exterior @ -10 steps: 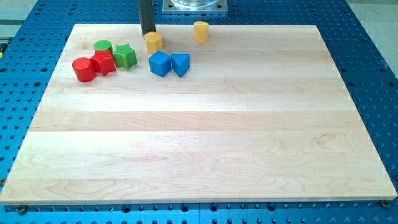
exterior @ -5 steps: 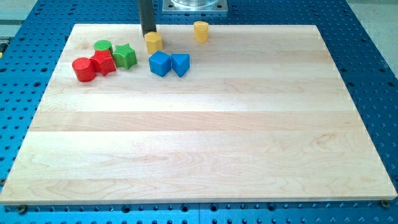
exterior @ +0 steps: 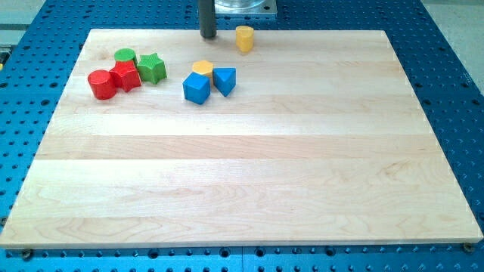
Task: Place the yellow blocks above the blue blocks
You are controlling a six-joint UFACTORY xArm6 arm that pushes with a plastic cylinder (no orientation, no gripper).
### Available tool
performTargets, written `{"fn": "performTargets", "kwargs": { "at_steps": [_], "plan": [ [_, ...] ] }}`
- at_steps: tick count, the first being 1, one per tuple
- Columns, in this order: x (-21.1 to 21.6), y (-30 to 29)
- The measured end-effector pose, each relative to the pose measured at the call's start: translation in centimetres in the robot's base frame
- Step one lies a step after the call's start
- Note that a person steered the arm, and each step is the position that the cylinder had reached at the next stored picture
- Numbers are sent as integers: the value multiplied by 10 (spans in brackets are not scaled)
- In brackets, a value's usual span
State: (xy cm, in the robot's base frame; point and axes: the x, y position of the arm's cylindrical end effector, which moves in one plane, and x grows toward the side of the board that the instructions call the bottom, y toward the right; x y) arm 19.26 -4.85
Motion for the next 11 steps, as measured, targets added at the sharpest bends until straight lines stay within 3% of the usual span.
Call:
{"fn": "performTargets", "kwargs": {
  "at_steps": [1, 3, 6, 8, 11],
  "plan": [
    [4, 82],
    [97, 64],
    [97, 54],
    [75, 9],
    [112, -92]
  ]
}}
